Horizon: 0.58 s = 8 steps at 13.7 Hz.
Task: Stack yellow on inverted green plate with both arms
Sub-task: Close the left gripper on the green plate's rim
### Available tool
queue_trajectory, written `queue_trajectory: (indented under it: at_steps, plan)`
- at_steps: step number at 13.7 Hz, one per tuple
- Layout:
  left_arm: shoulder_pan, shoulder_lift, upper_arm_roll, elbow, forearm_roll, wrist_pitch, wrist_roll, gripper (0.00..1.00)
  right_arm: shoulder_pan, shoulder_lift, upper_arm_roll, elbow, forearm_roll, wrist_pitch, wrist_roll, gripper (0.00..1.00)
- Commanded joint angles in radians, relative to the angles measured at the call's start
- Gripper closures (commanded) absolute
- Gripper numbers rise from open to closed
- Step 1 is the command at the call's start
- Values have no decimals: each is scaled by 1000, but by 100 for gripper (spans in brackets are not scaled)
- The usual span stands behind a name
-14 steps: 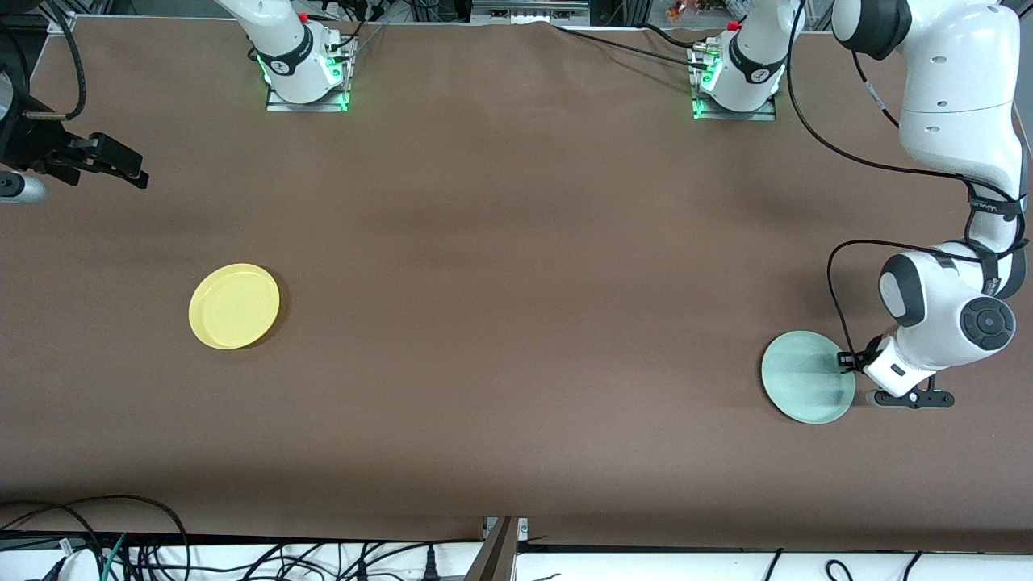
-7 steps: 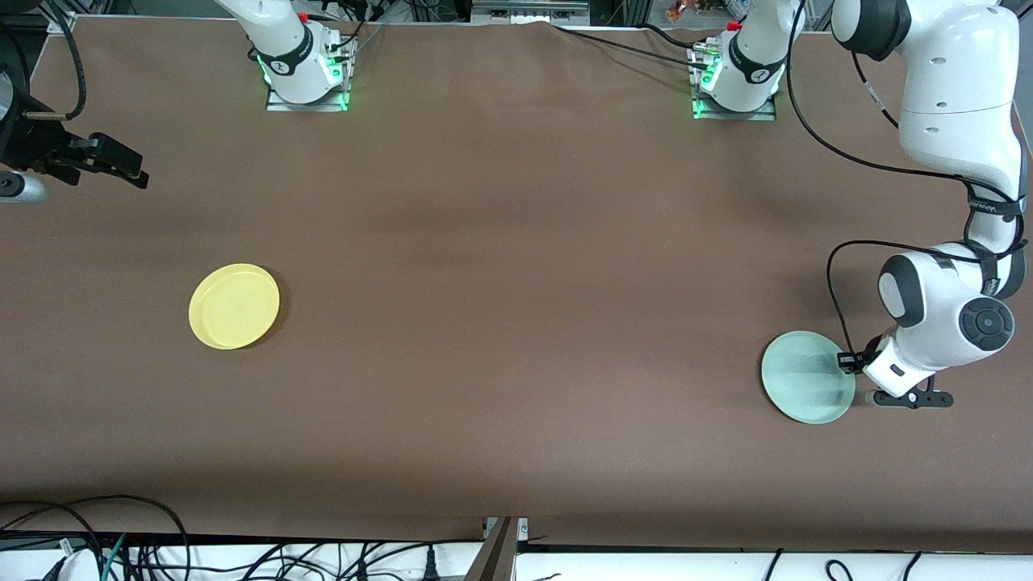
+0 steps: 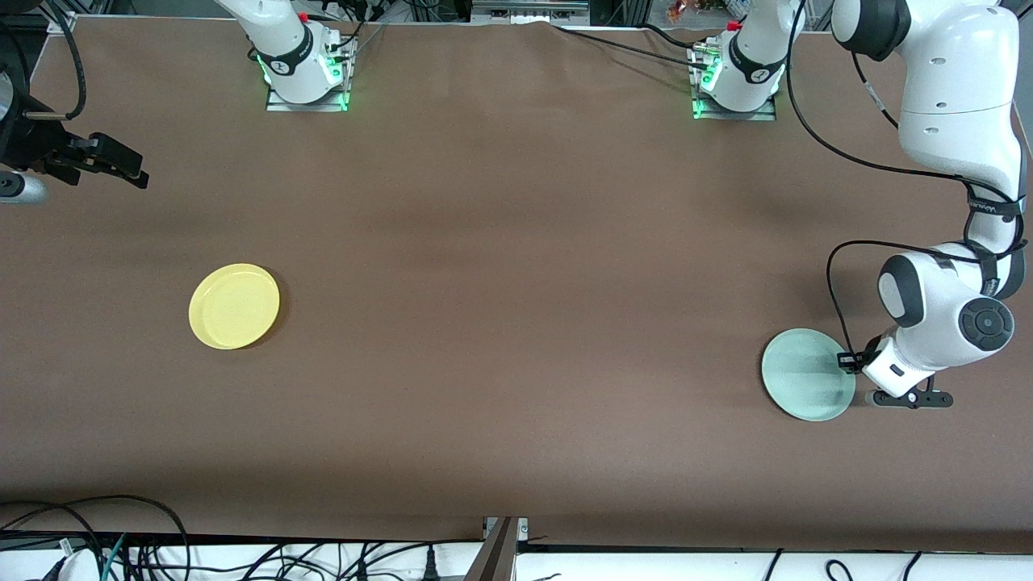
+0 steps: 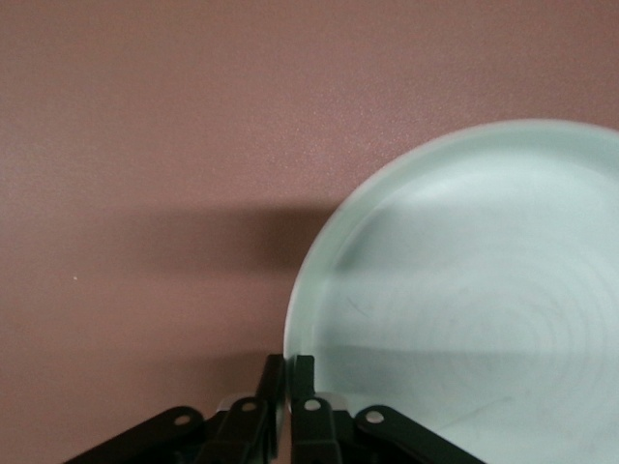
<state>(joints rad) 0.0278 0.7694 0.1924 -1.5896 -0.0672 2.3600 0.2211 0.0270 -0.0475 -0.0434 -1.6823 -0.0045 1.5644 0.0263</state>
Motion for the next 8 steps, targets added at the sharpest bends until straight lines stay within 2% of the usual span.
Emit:
queue_trajectory:
  at_steps: [1,5,8]
  plan:
    - [9,13,-5,23,-19,-8,32,100,-4,-12,4,-4,3,-10,-13,0]
    - [-2,-12,-2,55,-9,-21,138,100,-4,-12,4,-4,3,-9,-13,0]
    - [-20,-90,-10,82,44,-74,141,100,-4,-12,4,-4,3,-10,-13,0]
